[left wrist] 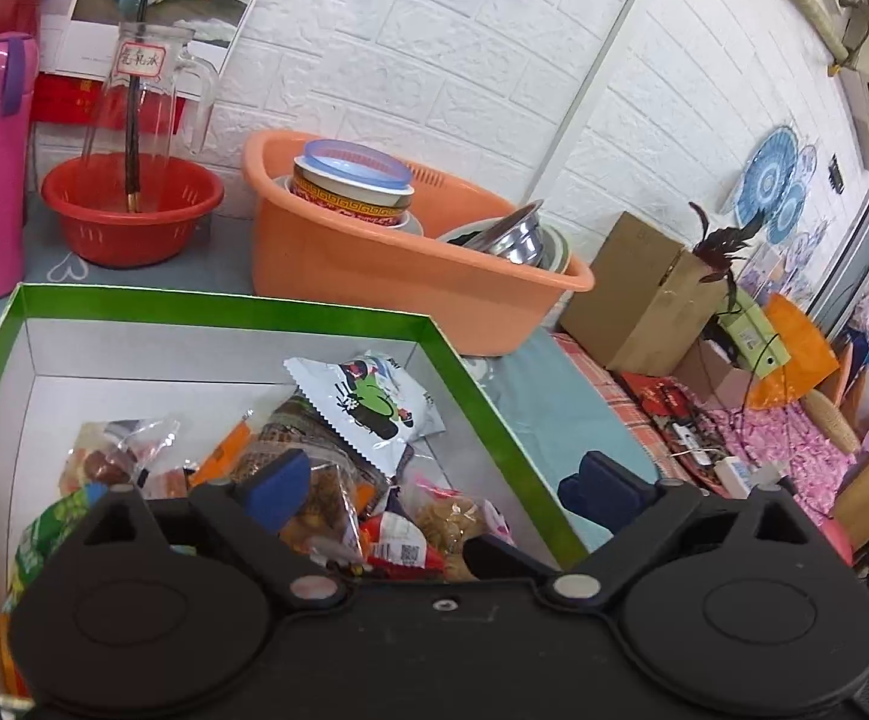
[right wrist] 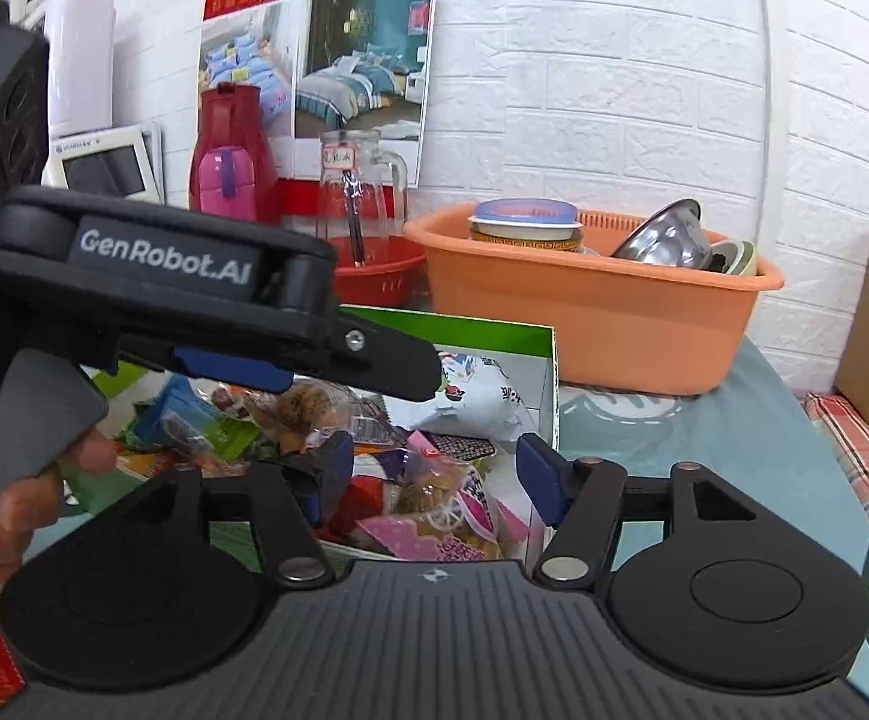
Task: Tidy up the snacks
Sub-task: 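Move both tools down to the yellow snack bag on the table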
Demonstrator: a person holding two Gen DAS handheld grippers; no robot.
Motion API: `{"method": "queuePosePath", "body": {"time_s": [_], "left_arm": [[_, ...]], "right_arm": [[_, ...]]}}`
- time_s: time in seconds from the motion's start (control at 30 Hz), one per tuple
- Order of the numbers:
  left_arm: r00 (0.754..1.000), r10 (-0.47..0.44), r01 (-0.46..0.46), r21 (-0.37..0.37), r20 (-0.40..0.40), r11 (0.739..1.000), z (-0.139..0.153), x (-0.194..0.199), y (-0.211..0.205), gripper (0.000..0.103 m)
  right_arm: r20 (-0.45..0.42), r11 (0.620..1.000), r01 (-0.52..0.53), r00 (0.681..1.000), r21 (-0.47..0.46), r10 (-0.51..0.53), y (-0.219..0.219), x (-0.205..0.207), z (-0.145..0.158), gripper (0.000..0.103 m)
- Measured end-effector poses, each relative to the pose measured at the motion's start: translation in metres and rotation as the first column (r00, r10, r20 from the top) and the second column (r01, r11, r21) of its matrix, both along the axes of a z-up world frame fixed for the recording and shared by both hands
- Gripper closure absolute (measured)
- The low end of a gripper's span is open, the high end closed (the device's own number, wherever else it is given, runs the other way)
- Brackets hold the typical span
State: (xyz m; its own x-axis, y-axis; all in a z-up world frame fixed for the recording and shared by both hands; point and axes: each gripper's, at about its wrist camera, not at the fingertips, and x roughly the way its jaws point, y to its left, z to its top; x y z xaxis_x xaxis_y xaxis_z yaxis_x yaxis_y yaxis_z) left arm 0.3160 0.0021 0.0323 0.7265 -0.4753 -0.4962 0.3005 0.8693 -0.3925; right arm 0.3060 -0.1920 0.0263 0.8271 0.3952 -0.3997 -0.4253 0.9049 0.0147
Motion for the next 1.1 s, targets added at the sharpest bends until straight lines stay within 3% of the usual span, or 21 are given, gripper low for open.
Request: {"method": "queuePosePath", "body": {"time_s": [0.3, 0.5, 0.67, 0.83, 1.0, 1.1], "left_arm": [[0.999, 0.032, -0.032, -0.043, 0.011, 0.999, 0.037, -0.075, 0.019, 0.0], [0.999, -0.042, 0.042, -0.027, -0.012, 0.999, 0.027, -0.111, 0.005, 0.0], [0.995, -0.092, 0.093, 0.03, -0.032, 0.995, 0.0, -0.108, -0.027, 0.0], [0.993, -0.115, 0.118, 0.117, -0.033, 0.986, -0.03, -0.08, -0.059, 0.0], [0.992, -0.12, 0.125, 0.156, -0.043, 0.98, -0.054, -0.058, -0.075, 0.0], [0.986, -0.135, 0.148, 0.145, -0.097, 0.978, -0.064, -0.053, -0.077, 0.0]], "right_arm": [[0.033, 0.999, 0.041, 0.999, -0.017, -0.04, -0.02, -0.07, 0.042, 0.0], [0.01, 0.997, 0.054, 0.998, 0.052, -0.055, -0.048, -0.122, 0.044, 0.0], [-0.046, 0.993, 0.092, 0.995, 0.072, -0.089, -0.066, -0.151, 0.024, 0.0], [-0.11, 0.983, 0.152, 0.984, 0.102, -0.141, -0.087, -0.165, 0.005, 0.0], [-0.182, 0.975, 0.183, 0.971, 0.128, -0.158, -0.101, -0.166, -0.011, 0.0], [-0.203, 0.974, 0.182, 0.967, 0.133, -0.153, -0.1, -0.164, -0.018, 0.0]]}}
